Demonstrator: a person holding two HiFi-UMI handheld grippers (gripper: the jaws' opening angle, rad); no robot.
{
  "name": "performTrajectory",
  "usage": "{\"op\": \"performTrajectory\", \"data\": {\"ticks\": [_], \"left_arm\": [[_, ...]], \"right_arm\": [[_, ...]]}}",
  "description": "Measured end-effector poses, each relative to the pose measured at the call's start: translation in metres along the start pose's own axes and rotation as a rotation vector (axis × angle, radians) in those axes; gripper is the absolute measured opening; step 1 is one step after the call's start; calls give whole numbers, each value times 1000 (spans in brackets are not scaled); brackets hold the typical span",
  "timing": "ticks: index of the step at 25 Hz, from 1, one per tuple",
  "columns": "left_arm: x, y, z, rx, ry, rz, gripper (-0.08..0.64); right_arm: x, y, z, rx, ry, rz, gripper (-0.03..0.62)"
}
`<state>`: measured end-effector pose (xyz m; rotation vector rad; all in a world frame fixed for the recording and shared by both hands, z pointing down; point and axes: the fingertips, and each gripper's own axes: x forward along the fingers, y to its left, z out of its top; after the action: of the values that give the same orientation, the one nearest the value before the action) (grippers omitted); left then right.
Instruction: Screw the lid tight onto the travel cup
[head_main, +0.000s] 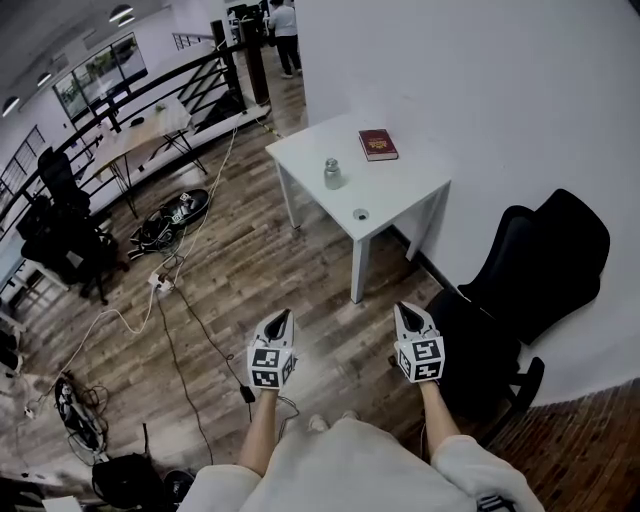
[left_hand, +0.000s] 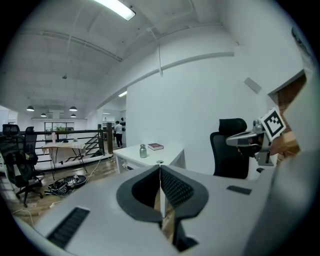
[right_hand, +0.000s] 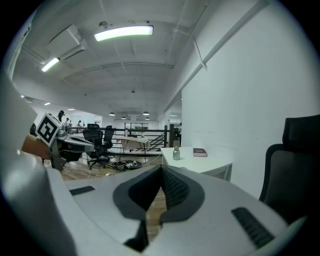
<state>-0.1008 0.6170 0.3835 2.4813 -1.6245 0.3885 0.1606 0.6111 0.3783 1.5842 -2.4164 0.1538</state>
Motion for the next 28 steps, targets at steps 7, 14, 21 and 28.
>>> {"op": "performTrajectory", "data": {"ticks": [7, 14, 21, 28], "left_arm": [[13, -7, -1, 2, 11, 4, 8], [38, -2, -5, -4, 26, 7, 9], [74, 21, -3, -5, 31, 5, 9], [129, 61, -1, -20, 38, -15, 9]], "right_arm": [[11, -10, 2, -7, -3, 25, 0], [36, -19, -6, 0, 15, 46, 0], [80, -24, -3, -14, 26, 63, 0], [147, -32, 10, -31, 35, 60, 0]]}}
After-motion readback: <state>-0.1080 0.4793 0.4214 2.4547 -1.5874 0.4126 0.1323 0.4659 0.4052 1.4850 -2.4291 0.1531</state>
